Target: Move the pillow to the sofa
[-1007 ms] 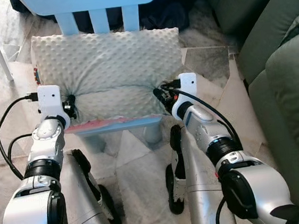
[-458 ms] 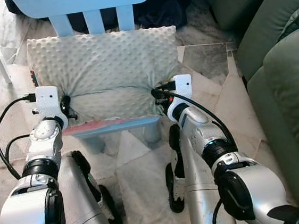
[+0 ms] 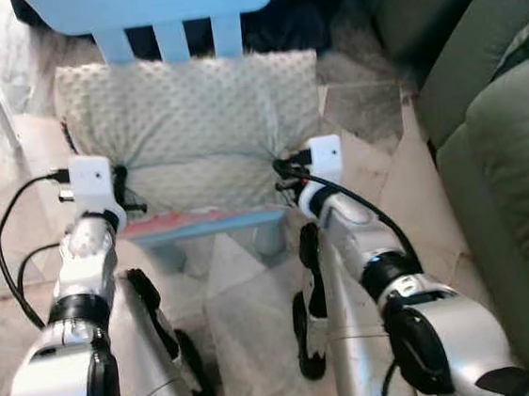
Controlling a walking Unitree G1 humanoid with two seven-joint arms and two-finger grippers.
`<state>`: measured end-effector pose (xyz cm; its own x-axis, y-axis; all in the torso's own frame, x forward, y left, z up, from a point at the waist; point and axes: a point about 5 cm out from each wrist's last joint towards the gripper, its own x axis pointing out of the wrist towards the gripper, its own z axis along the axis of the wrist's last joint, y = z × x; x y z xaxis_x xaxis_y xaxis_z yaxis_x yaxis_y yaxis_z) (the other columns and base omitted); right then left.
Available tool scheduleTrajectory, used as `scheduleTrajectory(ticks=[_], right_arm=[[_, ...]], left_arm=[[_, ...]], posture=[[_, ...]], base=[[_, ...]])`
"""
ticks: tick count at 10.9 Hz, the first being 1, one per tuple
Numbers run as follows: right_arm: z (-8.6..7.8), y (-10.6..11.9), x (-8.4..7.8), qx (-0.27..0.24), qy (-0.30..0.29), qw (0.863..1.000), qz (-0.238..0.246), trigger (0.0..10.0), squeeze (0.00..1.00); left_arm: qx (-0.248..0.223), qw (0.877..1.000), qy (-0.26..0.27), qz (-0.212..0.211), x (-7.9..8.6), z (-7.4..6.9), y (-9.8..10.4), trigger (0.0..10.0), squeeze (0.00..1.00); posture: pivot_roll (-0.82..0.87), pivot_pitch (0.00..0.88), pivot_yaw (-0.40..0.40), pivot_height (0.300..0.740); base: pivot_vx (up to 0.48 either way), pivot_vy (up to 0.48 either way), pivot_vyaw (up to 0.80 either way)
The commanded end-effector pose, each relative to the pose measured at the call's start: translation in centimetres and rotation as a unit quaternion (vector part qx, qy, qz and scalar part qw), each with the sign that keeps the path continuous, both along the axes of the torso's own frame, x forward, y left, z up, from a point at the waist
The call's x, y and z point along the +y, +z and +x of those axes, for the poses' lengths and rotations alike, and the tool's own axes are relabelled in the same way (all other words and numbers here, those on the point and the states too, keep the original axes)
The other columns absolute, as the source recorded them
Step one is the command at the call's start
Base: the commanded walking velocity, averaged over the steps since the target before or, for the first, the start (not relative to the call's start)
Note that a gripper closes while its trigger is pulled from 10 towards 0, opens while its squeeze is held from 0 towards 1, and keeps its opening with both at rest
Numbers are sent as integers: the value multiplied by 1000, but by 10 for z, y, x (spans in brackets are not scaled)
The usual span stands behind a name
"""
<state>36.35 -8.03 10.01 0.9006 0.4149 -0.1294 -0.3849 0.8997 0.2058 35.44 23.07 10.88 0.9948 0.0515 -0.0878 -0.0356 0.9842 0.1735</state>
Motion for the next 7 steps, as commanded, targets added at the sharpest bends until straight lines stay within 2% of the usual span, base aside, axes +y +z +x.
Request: scheduleTrajectory(ticks=[1,2,3,4,5,6,7], right_arm=[[-10,-16,1,21,27,999,-17,0,0],[-12,-11,-11,-25,47,997,-64,0,0],[-20,-8,-23,-69,57,992,-87,0,0],[-33,-5,-37,-101,29,991,-87,0,0],[-47,-3,-48,-118,-9,990,-78,0,0],[-61,3,-57,-147,-54,983,-95,0,0],[-72,6,-67,-150,-96,978,-108,6118,0]], left_arm=[[26,999,-25,5,-7,-8,-16,0,0],[0,999,-44,3,-6,-15,-10,0,0],[-28,998,-64,-9,-9,-24,-4,0,0],[-67,990,-117,-40,-21,-42,4,0,0],[-68,980,-168,-80,-33,-60,3,0,0],[-60,984,-143,-83,-29,-71,-5,0,0],[-55,987,-127,-80,-24,-75,-7,3333,0]], posture=[[-21,179,-74,473],[-14,143,-72,473],[-4,101,-76,473],[14,31,-90,473],[25,1,-92,473],[33,0,-95,473],[32,0,-93,473]], base=[[0,0,0],[0,0,0],[0,0,0],[0,0,0],[0,0,0],[0,0,0],[0,0,0]])
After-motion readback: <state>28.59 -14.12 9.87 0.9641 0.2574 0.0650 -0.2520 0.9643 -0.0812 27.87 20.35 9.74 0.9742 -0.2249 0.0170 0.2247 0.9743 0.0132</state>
